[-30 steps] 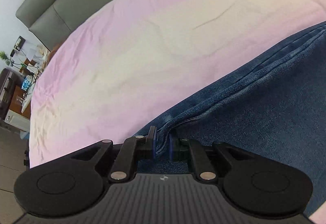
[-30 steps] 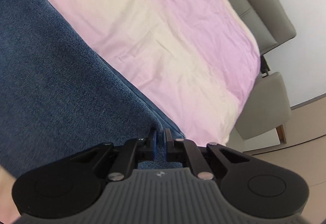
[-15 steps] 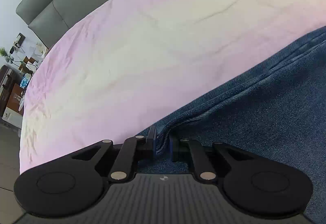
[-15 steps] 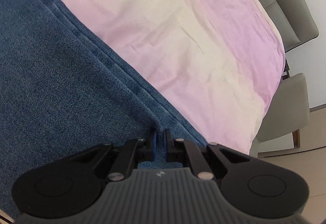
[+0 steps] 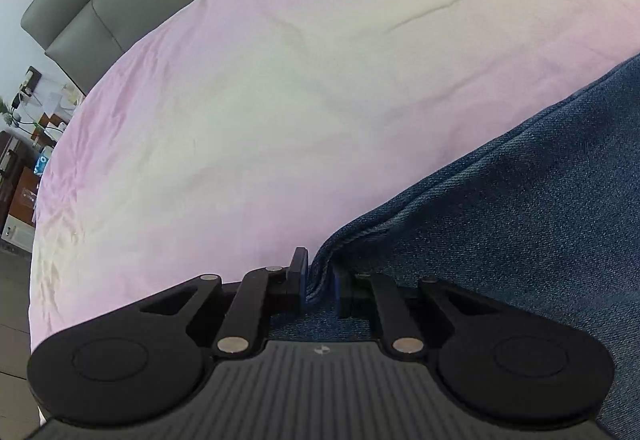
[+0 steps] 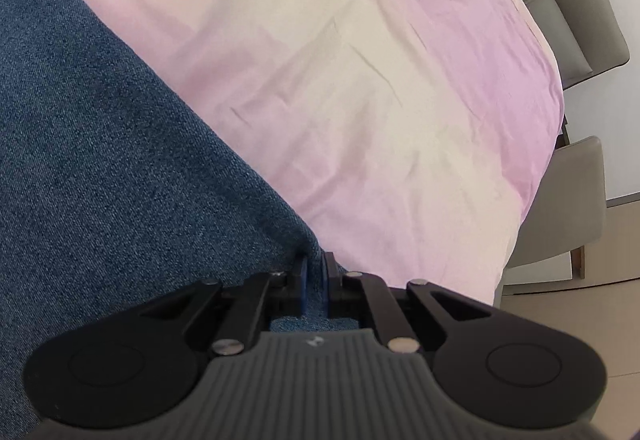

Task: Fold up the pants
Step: 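Lift the grasped edge with both grippers, fold it over the other half, release, then grasp the elastic waistband with the left gripper while the right grasps the leg cuffs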

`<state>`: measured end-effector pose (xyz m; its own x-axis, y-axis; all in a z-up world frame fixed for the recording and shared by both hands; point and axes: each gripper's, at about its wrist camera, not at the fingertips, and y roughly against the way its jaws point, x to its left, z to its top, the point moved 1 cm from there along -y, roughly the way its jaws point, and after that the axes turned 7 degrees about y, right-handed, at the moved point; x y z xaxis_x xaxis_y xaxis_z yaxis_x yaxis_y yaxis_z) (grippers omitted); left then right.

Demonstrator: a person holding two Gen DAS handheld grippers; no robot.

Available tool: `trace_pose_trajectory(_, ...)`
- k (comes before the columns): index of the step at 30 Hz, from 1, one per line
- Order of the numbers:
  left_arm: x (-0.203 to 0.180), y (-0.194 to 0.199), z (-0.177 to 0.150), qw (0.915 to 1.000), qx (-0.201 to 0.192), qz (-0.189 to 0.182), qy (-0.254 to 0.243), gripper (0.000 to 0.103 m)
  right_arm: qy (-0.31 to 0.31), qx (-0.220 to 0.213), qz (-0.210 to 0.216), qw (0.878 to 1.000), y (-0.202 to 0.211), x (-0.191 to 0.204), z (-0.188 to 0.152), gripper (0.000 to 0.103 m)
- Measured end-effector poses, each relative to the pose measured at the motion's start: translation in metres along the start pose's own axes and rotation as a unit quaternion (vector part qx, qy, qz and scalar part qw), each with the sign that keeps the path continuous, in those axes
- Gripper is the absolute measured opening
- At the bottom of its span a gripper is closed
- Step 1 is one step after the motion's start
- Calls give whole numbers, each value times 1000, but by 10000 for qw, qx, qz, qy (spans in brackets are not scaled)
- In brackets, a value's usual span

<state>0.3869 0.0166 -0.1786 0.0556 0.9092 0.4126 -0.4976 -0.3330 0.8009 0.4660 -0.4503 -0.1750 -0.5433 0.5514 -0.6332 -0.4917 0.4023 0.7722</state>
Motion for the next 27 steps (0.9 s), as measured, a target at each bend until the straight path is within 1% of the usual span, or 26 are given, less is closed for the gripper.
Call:
trace_pose_trajectory(2, 0, 6, -2, 10000, 3, -19, -75, 21, -49, 8, -40, 10000, 3, -2, 0, 3)
trace_pose_trajectory(3, 3, 11, -2, 10000, -9, -58, -70, 28, -96, -12, -46, 9999, 5, -4, -1, 6)
trace_pose_trajectory(4, 6, 18, -4, 10000, -35, -67, -19, 39, -155, -32, -61, 9999, 8, -6, -3, 15)
trace_pose_trajectory(5, 13, 25, -4, 9999, -92, -13, 78, 69, -284, -70, -78, 9995, 13, -9, -6, 24)
trace_pose_trajectory(6, 26, 30, -6, 9996, -200, 1, 190, 77, -421, -119, -68, 9990, 17, -13, -8, 39)
trace_pose_trajectory(7, 33, 39, -8, 9993, -238, -49, 299, 76, -577, -182, -16, 9982, 24, -14, -12, 42)
trace_pose_trajectory(11, 72, 72, -27, 9947, -151, -262, 983, 76, -1238, -282, 217, 9917, 48, -18, -35, 42)
trace_pose_trajectory(14, 104, 86, -47, 9865, 23, -355, 1600, 76, -1836, -316, 488, 9813, 67, -13, -56, 42)
trace_pose_trajectory(15, 120, 86, -54, 9816, 96, -391, 1865, 76, -2032, -330, 579, 9769, 71, -12, -63, 42)
trace_pose_trajectory(16, 128, 91, -64, 9764, 151, -420, 2113, 76, -2266, -355, 678, 9710, 79, -8, -71, 42)
trace_pose_trajectory(18, 144, 102, -81, 9631, 221, -496, 2637, 76, -2742, -404, 836, 9572, 90, -5, -90, 42)
trace_pose_trajectory(20, 158, 108, -102, 9479, 277, -619, 3112, 76, -3291, -478, 1021, 9375, 98, -4, -112, 42)
trace_pose_trajectory(22, 174, 111, -122, 9324, 372, -830, 3499, 76, -3793, -516, 1215, 9158, 102, -2, -131, 42)
trace_pose_trajectory(23, 179, 108, -134, 9243, 446, -908, 3680, 76, -3975, -520, 1278, 9072, 103, -1, -140, 42)
trace_pose_trajectory(27, 185, 91, -174, 8803, 714, -1270, 4515, 77, -4653, -470, 1447, 8720, 98, 11, -174, 42)
